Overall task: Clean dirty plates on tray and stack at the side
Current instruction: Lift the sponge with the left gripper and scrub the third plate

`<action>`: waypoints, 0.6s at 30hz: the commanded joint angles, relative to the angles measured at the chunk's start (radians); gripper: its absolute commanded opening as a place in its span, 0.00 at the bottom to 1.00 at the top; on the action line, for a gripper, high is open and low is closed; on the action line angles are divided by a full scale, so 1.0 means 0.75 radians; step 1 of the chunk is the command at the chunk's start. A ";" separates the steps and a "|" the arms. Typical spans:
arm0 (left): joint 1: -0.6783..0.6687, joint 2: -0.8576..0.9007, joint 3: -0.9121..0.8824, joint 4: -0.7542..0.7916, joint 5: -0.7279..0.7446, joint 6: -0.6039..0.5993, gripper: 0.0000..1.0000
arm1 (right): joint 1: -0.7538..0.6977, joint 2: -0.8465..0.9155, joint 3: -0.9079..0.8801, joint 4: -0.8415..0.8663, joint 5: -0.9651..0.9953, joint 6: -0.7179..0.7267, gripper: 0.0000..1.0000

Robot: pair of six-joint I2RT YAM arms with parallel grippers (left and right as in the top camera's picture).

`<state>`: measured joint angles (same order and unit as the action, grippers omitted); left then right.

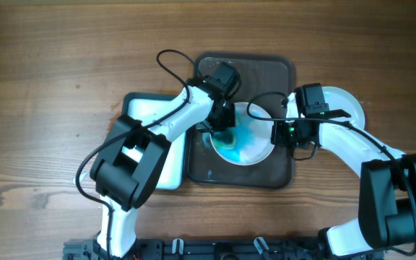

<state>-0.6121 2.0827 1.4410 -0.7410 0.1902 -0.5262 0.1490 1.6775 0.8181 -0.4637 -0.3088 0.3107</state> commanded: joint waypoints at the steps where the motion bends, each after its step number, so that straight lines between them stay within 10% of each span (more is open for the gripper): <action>1: -0.100 0.102 -0.026 0.226 0.419 -0.017 0.04 | -0.004 0.043 -0.017 -0.015 0.102 0.005 0.04; 10: -0.133 0.173 -0.026 0.152 0.632 0.034 0.04 | -0.004 0.043 -0.017 -0.030 0.102 0.005 0.04; 18: 0.069 0.083 -0.026 -0.254 -0.297 0.034 0.04 | -0.004 0.043 -0.017 -0.027 0.101 0.005 0.04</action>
<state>-0.6060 2.1227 1.4677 -0.9085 0.3744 -0.5091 0.1471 1.6775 0.8200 -0.4767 -0.3069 0.3164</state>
